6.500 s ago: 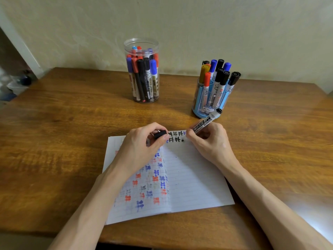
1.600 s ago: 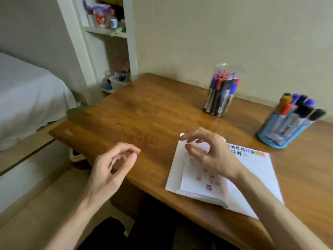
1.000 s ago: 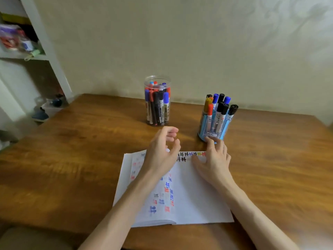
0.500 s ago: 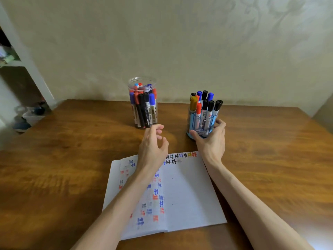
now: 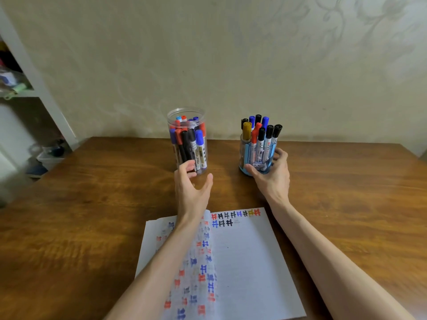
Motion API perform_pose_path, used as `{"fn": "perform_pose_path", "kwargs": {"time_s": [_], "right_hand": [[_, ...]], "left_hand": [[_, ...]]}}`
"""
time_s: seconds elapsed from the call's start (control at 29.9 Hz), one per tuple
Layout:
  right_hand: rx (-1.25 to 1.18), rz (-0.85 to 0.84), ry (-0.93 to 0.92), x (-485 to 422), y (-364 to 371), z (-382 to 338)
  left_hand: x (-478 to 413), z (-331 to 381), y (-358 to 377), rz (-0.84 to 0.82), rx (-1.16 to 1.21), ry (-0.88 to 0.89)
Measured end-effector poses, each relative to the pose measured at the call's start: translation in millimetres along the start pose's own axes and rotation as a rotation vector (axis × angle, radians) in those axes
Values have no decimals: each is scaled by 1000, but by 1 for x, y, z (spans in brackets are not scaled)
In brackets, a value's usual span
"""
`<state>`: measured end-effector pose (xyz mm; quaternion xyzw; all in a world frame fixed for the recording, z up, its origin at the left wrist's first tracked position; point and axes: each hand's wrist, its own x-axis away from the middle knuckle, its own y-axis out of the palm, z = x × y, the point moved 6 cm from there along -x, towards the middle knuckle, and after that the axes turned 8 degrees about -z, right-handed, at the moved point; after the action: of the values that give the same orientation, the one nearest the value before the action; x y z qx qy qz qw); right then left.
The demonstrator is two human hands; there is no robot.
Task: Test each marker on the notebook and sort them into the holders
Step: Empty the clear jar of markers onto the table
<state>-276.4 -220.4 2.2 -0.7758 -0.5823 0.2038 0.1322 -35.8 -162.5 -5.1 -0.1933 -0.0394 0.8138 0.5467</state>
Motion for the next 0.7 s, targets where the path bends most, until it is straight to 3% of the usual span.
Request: {"fn": "perform_pose_path", "kwargs": {"time_s": [0.13,0.23,0.43,0.7], "right_hand": [[-28,0,-25,0,1,0],[-1,91,-69,15,-5,-4],[32,172,-173,47,-14,-10],[-102,163,-386,67,-17,-23]], "left_hand": [[-10,-2,-13,161,-12,39],[-29,-2,-17,244,29,-8],[-68,-5,3,134,73,-182],[-67,5,-4,177,142,-174]]}}
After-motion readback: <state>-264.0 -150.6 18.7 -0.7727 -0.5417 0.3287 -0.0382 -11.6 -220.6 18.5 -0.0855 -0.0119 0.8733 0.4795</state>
